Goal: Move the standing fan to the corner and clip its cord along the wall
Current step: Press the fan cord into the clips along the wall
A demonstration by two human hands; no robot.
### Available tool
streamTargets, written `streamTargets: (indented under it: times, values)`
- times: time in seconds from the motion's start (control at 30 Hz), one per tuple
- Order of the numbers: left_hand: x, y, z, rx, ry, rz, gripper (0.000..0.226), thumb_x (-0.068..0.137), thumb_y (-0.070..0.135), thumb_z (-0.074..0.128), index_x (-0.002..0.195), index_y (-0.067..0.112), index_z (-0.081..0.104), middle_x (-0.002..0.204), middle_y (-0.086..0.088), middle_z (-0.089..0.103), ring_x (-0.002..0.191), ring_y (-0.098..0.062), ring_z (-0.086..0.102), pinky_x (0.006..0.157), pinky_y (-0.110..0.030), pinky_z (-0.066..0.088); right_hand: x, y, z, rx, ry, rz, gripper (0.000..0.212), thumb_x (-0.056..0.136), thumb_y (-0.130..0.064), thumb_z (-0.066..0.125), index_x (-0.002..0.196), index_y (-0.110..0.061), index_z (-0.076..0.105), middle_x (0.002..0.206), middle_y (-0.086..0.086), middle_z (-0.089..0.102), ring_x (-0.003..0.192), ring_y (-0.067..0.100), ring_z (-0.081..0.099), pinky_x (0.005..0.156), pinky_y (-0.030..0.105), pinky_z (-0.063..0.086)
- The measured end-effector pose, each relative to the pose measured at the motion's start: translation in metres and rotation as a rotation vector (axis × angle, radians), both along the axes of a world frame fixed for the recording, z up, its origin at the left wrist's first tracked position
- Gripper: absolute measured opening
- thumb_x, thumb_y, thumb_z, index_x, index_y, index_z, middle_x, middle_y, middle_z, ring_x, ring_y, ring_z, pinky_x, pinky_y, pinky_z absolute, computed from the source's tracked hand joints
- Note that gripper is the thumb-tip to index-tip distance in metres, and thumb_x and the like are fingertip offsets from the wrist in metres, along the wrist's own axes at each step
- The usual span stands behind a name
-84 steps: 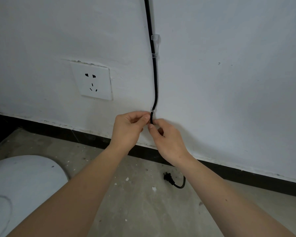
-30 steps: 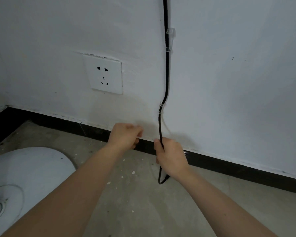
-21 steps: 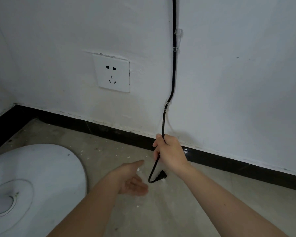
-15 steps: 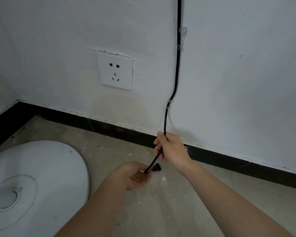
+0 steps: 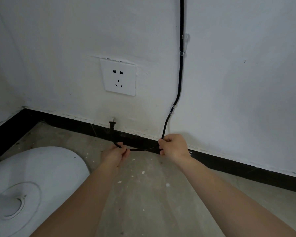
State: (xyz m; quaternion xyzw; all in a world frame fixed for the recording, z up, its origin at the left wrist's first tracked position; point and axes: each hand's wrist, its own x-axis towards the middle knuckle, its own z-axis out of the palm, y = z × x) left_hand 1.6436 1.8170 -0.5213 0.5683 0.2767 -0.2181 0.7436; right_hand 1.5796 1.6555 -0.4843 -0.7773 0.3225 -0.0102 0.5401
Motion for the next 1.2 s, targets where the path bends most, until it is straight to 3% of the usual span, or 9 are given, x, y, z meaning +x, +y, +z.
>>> streamTargets:
  times: [0.2, 0.27, 0.37, 0.47, 0.6, 0.73, 0.83, 0.97, 1.2]
  values:
    - [0.02, -0.014, -0.027, 0.132, 0.011, -0.076, 0.016, 0.088, 0.0, 0.061, 0.073, 0.001, 0.057, 0.083, -0.013, 0.062, 0.075, -0.02, 0.062, 0.083, -0.027, 0.052, 0.019, -0.005, -0.01, 0.035, -0.008, -0.105, 0.02, 0.089, -0.002, 0.058, 0.086, 0.017, 0.063, 0.063, 0.013, 0.061, 0.048, 0.017, 0.055, 0.056, 0.031, 0.051]
    - [0.026, -0.019, -0.034, 0.173, -0.013, -0.115, 0.019, 0.089, -0.001, 0.058, 0.072, 0.006, 0.054, 0.083, -0.013, 0.062, 0.075, -0.022, 0.063, 0.071, -0.023, 0.057, 0.021, -0.007, -0.016, 0.034, -0.024, -0.122, 0.017, 0.088, -0.001, 0.06, 0.083, 0.014, 0.066, 0.062, 0.011, 0.061, 0.05, 0.018, 0.057, 0.063, 0.036, 0.055]
    - [0.036, -0.024, -0.037, 0.29, -0.014, -0.107, 0.006, 0.085, 0.002, 0.065, 0.085, -0.001, 0.06, 0.095, -0.017, 0.068, 0.092, -0.031, 0.067, 0.089, -0.037, 0.055, 0.02, -0.009, -0.019, 0.004, -0.009, -0.086, 0.009, 0.084, -0.001, 0.065, 0.078, 0.006, 0.068, 0.065, 0.014, 0.065, 0.054, 0.019, 0.061, 0.067, 0.036, 0.057]
    - [0.04, -0.031, -0.038, 0.262, 0.008, -0.107, 0.034, 0.084, 0.0, 0.065, 0.116, -0.01, 0.056, 0.112, -0.02, 0.065, 0.096, -0.029, 0.065, 0.092, -0.04, 0.053, 0.02, -0.011, -0.021, -0.006, 0.043, -0.04, 0.003, 0.077, 0.001, 0.069, 0.079, 0.003, 0.069, 0.068, 0.017, 0.066, 0.059, 0.023, 0.063, 0.067, 0.036, 0.057]
    - [0.03, -0.037, -0.045, 0.165, 0.074, -0.125, 0.026, 0.089, 0.011, 0.062, 0.109, -0.007, 0.06, 0.1, -0.022, 0.066, 0.073, -0.026, 0.065, 0.077, -0.036, 0.054, 0.016, -0.013, -0.021, -0.03, 0.095, 0.036, 0.012, 0.074, -0.008, 0.075, 0.068, -0.004, 0.066, 0.06, 0.012, 0.063, 0.057, 0.022, 0.058, 0.056, 0.026, 0.047]
    - [0.027, -0.036, -0.04, 0.322, 0.046, -0.076, 0.028, 0.092, 0.019, 0.054, 0.106, -0.005, 0.06, 0.104, -0.026, 0.066, 0.086, -0.032, 0.064, 0.089, -0.043, 0.053, 0.012, -0.012, -0.023, 0.101, 0.027, -0.012, 0.022, 0.084, -0.006, 0.068, 0.063, -0.01, 0.063, 0.066, 0.015, 0.067, 0.056, 0.022, 0.059, 0.063, 0.035, 0.054]
    - [0.031, -0.03, -0.031, 0.422, -0.018, -0.076, 0.027, 0.091, 0.016, 0.053, 0.103, -0.007, 0.064, 0.085, -0.022, 0.064, 0.081, -0.032, 0.062, 0.078, -0.036, 0.051, 0.014, -0.008, -0.022, 0.246, -0.032, -0.088, 0.022, 0.09, -0.001, 0.059, 0.07, -0.008, 0.061, 0.068, 0.014, 0.063, 0.053, 0.017, 0.057, 0.052, 0.022, 0.053]
    - [0.043, -0.019, -0.018, 0.37, -0.092, 0.02, 0.025, 0.092, 0.019, 0.058, 0.069, 0.011, 0.053, 0.068, -0.009, 0.059, 0.054, -0.015, 0.058, 0.054, -0.023, 0.046, 0.02, -0.002, -0.024, 0.233, -0.068, -0.16, 0.025, 0.092, -0.001, 0.056, 0.069, -0.011, 0.061, 0.075, 0.015, 0.064, 0.063, 0.02, 0.06, 0.05, 0.017, 0.051]
    - [0.062, -0.015, -0.006, 0.067, -0.085, 0.192, 0.018, 0.095, 0.022, 0.056, 0.098, 0.005, 0.053, 0.076, -0.013, 0.057, 0.067, -0.02, 0.063, 0.064, -0.028, 0.053, 0.033, 0.005, -0.031, 0.223, -0.106, -0.267, 0.028, 0.091, 0.001, 0.056, 0.066, -0.011, 0.062, 0.07, 0.009, 0.065, 0.063, 0.019, 0.062, 0.068, 0.033, 0.056]
